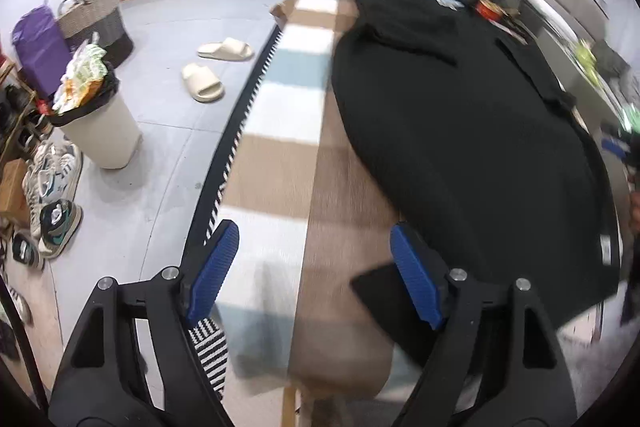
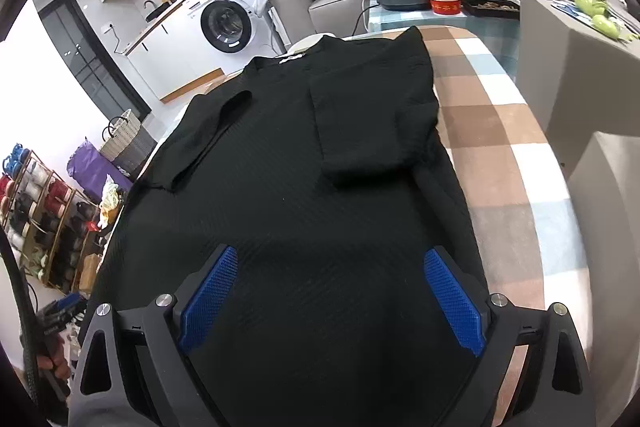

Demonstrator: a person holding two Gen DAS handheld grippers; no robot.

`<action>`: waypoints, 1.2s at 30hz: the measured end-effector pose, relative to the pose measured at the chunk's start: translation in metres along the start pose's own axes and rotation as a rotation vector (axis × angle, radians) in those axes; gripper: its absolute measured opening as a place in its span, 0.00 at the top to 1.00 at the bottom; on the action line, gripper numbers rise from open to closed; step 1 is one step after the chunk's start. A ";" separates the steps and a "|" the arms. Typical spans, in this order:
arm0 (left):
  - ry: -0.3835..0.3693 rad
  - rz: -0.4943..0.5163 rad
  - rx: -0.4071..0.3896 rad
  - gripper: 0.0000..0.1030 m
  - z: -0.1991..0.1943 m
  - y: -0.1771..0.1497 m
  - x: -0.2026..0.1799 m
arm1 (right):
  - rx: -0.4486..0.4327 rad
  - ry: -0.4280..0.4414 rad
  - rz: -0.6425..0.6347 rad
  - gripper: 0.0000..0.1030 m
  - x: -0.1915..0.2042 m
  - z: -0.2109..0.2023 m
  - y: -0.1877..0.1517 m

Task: Fold small clothes
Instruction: 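Move the left tool to the shirt edge and grasp it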

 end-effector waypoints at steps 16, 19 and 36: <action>-0.249 0.206 0.056 0.49 -0.002 -0.027 -0.050 | -0.085 -0.056 0.039 0.07 0.010 -0.046 -0.028; -0.304 0.162 0.057 0.94 -0.003 -0.029 -0.047 | -0.103 -0.050 0.050 0.07 0.008 -0.051 -0.028; -0.215 0.209 0.094 0.94 -0.047 -0.056 -0.010 | -0.065 -0.127 0.155 0.07 -0.025 -0.038 -0.038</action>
Point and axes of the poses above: each gripper's, at about its wrist camera, not at the fingertips, and z roughly the way its jaws point, x to its left, y to its top, the point moved 2 cm from there along z, roughly the way its jaws point, and after that the axes turned 1 degree about y, right-handed, at the moved point
